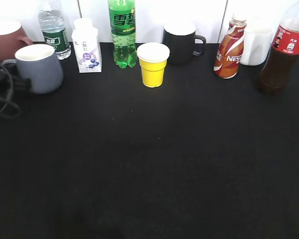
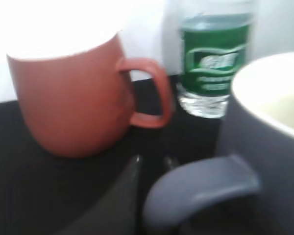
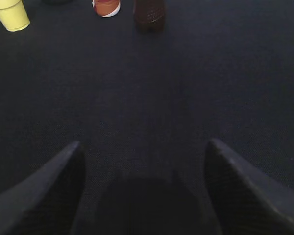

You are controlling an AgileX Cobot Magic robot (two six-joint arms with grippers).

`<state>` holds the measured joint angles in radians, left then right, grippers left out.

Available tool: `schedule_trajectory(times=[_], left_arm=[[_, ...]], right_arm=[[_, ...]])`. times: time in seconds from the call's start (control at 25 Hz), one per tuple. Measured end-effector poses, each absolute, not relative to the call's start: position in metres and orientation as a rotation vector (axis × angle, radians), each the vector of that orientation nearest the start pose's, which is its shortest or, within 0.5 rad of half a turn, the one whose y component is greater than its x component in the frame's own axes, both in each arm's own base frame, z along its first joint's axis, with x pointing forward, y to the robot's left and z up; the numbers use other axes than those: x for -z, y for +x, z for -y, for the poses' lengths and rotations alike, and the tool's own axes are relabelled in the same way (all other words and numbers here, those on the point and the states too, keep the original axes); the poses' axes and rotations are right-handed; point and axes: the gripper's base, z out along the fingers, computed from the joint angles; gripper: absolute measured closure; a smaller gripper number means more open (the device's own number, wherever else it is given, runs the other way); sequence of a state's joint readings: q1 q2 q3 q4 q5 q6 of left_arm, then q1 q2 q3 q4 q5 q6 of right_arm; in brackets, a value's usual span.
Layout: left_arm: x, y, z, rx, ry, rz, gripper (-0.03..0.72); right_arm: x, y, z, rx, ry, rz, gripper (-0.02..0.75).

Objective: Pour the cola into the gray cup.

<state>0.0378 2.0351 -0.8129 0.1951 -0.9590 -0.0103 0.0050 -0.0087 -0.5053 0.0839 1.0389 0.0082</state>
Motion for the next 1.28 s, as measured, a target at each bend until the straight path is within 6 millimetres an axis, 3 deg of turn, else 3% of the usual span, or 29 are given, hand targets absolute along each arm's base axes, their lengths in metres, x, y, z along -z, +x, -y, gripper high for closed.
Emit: schedule_trajectory(times=[0.24, 0.36, 0.44, 0.52, 0.64, 0.76, 0.84, 0.92, 1.04, 1.08, 1.28], left_arm=[[-0.191, 0.286, 0.01, 0.058, 0.244, -1.607, 0.608], [-0.201, 0.272, 0.018, 0.149, 0.292, -1.578, 0.608], [-0.2, 0.27, 0.024, 0.18, 0.346, -1.572, 0.608], [-0.2, 0.269, 0.032, 0.208, 0.371, -1.57, 0.608], [-0.198, 0.266, 0.052, 0.266, 0.428, -1.57, 0.608], [-0.196, 0.265, 0.059, 0.287, 0.449, -1.571, 0.608], [-0.196, 0.265, 0.059, 0.288, 0.448, -1.571, 0.609], [-0.196, 0.265, 0.059, 0.288, 0.448, -1.571, 0.609], [-0.196, 0.265, 0.059, 0.288, 0.448, -1.571, 0.609], [-0.196, 0.265, 0.059, 0.288, 0.448, -1.571, 0.609], [-0.196, 0.265, 0.059, 0.288, 0.447, -1.572, 0.609]], right_arm=[[-0.281, -0.006, -0.007, -0.108, 0.0, -2.007, 0.164], [-0.283, -0.006, -0.011, -0.176, 0.002, -1.987, 0.164], [-0.306, 0.007, -0.01, -0.189, 0.026, -1.788, 0.164], [-0.317, 0.043, -0.006, -0.154, 0.055, -1.702, 0.164], [-0.301, 0.116, -0.001, -0.051, 0.043, -1.658, 0.164], [-0.266, 0.187, 0.0, -0.026, 0.045, -1.613, 0.164], [-0.24, 0.222, -0.003, -0.027, -0.007, -1.569, 0.139], [-0.2, 0.249, -0.006, -0.083, -0.003, -1.564, 0.087], [-0.138, 0.276, -0.007, -0.105, 0.011, -1.71, 0.078], [-0.128, 0.287, -0.007, -0.107, 0.012, -1.729, 0.078], [-0.134, 0.343, -0.008, -0.111, -0.001, -1.601, 0.078]])
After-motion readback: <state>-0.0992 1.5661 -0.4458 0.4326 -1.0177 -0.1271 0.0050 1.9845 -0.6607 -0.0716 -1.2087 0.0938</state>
